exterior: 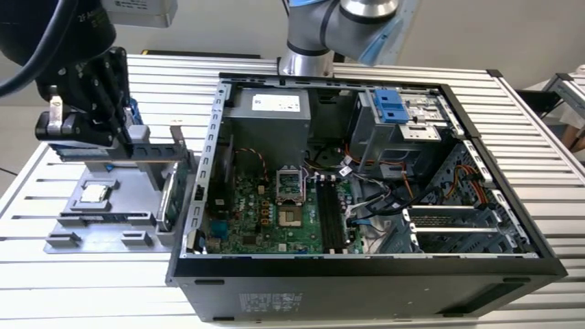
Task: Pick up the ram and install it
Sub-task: 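Pick up the ram and move it above insertion slot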
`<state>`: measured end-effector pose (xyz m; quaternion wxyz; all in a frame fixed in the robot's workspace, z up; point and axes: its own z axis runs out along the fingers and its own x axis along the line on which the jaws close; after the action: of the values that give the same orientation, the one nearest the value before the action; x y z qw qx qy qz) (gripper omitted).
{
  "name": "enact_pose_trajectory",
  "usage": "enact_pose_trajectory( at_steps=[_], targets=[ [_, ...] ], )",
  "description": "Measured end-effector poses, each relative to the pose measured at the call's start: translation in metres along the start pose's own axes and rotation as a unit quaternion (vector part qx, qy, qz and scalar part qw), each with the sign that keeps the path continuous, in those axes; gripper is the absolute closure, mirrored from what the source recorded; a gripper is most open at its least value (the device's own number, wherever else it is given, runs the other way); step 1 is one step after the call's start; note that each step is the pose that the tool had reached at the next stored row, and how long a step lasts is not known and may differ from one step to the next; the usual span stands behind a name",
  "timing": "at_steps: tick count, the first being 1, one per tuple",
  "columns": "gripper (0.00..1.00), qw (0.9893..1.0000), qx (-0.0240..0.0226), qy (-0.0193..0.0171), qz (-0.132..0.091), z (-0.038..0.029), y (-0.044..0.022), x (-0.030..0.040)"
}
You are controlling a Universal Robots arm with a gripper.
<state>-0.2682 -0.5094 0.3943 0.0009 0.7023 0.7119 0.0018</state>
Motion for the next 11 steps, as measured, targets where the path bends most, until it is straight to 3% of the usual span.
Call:
enact_pose_trajectory(
  at_steps=[11],
  targets=[
    [1.00, 1.0000, 0.0003, 0.0000, 0.000, 0.0001, 0.0218, -0.0003]
  ],
)
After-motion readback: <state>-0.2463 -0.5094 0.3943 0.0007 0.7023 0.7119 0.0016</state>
